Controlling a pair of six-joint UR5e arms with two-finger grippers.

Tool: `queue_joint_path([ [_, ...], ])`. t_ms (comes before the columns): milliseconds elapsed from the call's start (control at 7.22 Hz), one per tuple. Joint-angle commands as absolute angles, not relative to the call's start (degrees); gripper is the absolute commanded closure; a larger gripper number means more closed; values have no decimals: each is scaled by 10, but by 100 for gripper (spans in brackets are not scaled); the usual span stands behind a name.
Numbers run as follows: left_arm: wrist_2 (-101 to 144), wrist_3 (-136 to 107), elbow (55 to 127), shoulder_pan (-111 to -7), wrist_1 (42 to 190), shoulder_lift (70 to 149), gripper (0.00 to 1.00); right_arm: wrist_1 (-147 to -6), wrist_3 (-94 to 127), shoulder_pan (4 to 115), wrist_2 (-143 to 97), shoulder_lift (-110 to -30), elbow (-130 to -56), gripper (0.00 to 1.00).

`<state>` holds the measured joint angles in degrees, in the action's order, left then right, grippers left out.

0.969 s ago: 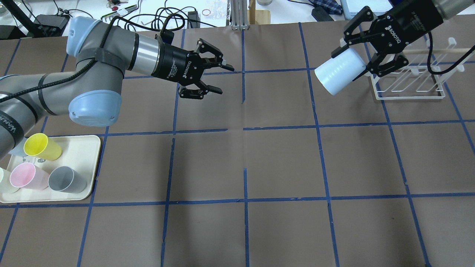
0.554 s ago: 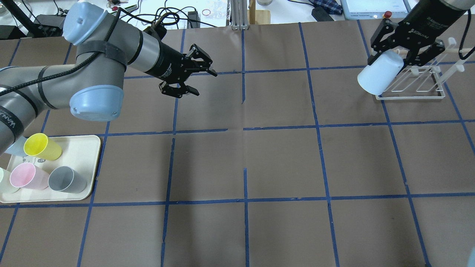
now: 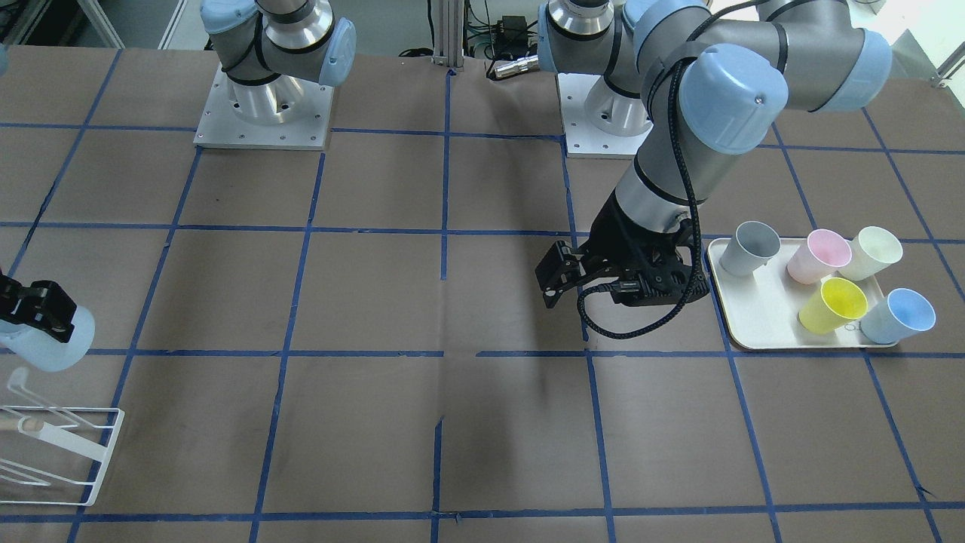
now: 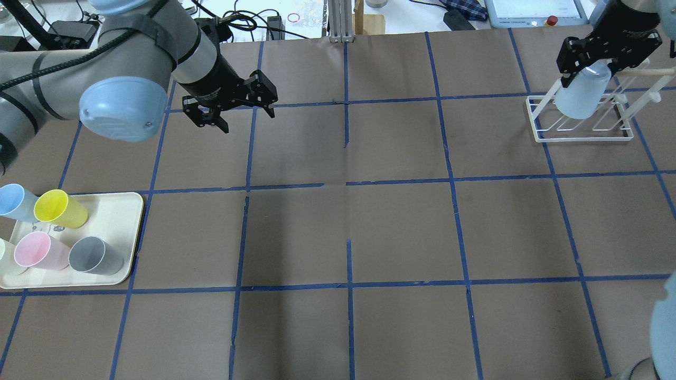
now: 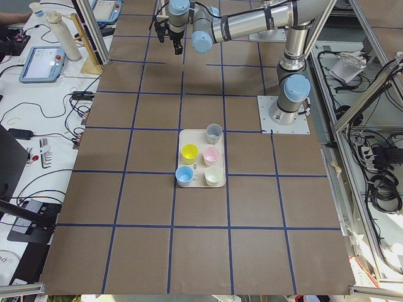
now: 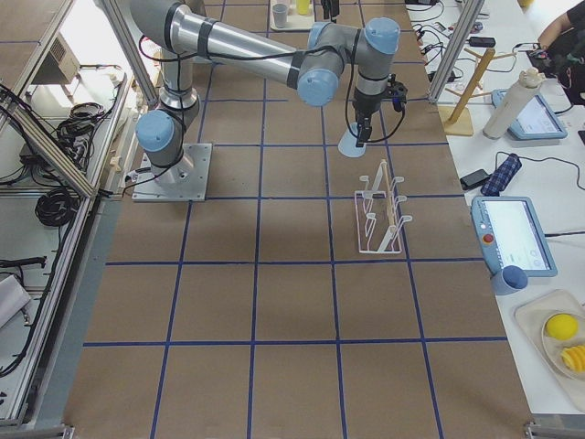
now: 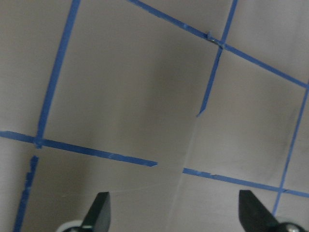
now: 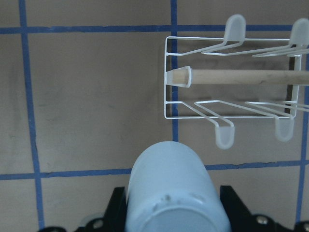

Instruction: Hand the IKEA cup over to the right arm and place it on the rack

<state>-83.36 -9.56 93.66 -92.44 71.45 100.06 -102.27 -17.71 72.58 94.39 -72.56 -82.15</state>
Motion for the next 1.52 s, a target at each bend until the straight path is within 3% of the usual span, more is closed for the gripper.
queue_joint_path([
  [0, -927, -10, 923, -926, 779, 970, 0, -1075, -208, 724, 966, -696, -823, 88],
  [831, -919, -1, 965, -917, 903, 860, 0, -1096, -232, 696, 964, -666, -824, 86],
  [969, -919, 17, 966, -907, 903, 857, 0, -1096, -232, 697, 962, -659, -824, 80],
  [1108, -916, 29, 966, -897, 906, 852, 0, -1105, -231, 697, 961, -650, -824, 52],
  [1246, -884, 29, 969, -880, 921, 844, 0, -1113, -231, 698, 960, -648, -824, 1],
  [1385, -885, 30, 974, -875, 921, 832, 0, -1109, -231, 699, 959, -652, -824, 0],
])
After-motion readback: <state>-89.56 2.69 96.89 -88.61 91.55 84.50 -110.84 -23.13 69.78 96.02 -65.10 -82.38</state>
